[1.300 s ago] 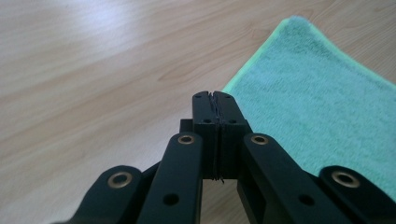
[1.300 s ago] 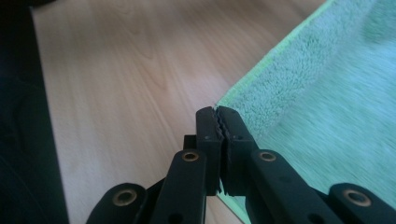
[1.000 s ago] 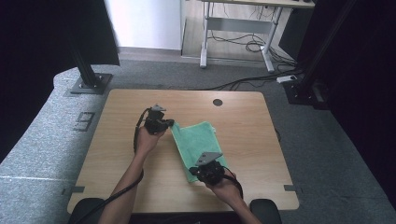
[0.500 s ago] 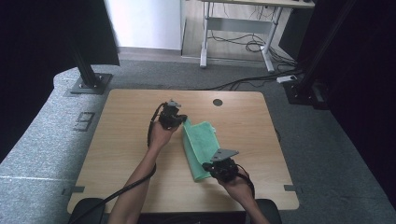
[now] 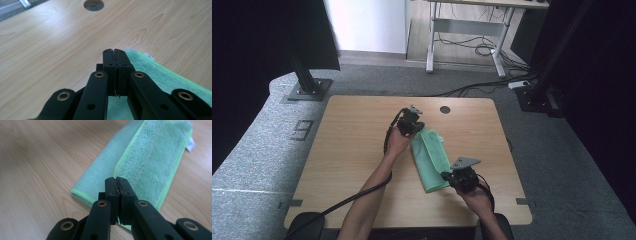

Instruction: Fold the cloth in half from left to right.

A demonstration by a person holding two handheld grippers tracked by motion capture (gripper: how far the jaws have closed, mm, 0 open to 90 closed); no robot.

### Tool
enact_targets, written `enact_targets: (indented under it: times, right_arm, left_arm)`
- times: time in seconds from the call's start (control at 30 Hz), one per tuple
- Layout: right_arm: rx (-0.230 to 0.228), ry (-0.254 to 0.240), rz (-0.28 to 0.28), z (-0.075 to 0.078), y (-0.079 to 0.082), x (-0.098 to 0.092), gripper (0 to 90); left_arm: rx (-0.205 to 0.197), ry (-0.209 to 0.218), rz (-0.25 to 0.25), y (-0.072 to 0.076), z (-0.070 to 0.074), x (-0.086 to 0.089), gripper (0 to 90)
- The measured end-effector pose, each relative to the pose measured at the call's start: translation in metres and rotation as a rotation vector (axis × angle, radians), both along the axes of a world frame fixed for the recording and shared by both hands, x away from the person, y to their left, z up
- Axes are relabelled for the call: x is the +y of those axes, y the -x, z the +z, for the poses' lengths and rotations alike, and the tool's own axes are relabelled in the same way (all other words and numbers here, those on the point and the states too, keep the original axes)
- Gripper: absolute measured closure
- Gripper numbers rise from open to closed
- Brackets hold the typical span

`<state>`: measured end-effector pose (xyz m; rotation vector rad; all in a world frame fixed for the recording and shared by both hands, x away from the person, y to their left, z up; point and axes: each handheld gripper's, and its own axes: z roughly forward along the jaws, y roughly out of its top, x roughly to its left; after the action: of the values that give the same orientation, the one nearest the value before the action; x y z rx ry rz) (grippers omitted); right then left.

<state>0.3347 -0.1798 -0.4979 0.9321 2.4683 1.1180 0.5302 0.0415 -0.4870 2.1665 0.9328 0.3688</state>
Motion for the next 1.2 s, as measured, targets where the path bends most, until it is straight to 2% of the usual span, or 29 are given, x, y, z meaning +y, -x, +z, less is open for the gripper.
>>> enact_targets:
  times: [0.33, 0.67, 0.77, 0.8, 0.87, 0.93, 1.0, 1.03, 1.1, 1.2]
  right_arm:
    - [0.042, 0.038, -0.025, -0.014, -0.004, -0.007, 86.7]
    - [0.061, 0.057, -0.048, -0.022, -0.009, -0.013, 86.5]
    - [0.062, 0.063, -0.048, -0.023, -0.009, -0.014, 86.0]
    - [0.063, 0.06, -0.053, -0.023, -0.01, -0.014, 84.8]
    - [0.063, 0.061, -0.058, -0.023, -0.009, -0.015, 83.9]
    - [0.056, 0.06, -0.064, -0.021, -0.01, -0.016, 80.8]
    - [0.053, 0.06, -0.066, -0.021, -0.01, -0.017, 79.5]
    - [0.047, 0.063, -0.078, -0.019, -0.009, -0.018, 76.9]
    - [0.047, 0.06, -0.081, -0.019, -0.009, -0.019, 75.4]
    - [0.02, 0.058, -0.104, -0.014, -0.009, -0.022, 68.3]
  left_arm:
    - [0.024, -0.014, -0.007, -0.007, -0.024, -0.019, 87.9]
    - [0.027, -0.022, -0.001, -0.011, -0.032, -0.025, 86.5]
    - [0.019, -0.004, 0.013, -0.011, -0.031, -0.024, 75.6]
    - [0.004, -0.001, 0.021, -0.01, -0.028, -0.023, 65.7]
    - [-0.006, 0.005, 0.023, -0.009, -0.025, -0.021, 62.5]
    - [-0.02, 0.025, 0.027, -0.007, -0.017, -0.018, 52.9]
    - [-0.027, 0.038, 0.028, -0.007, -0.014, -0.017, 50.6]
    - [-0.037, 0.04, 0.03, -0.006, -0.011, -0.015, 45.3]
    - [-0.047, 0.051, 0.034, -0.004, -0.004, -0.012, 43.5]
    - [-0.056, 0.039, 0.023, -0.001, 0.001, -0.01, 39.2]
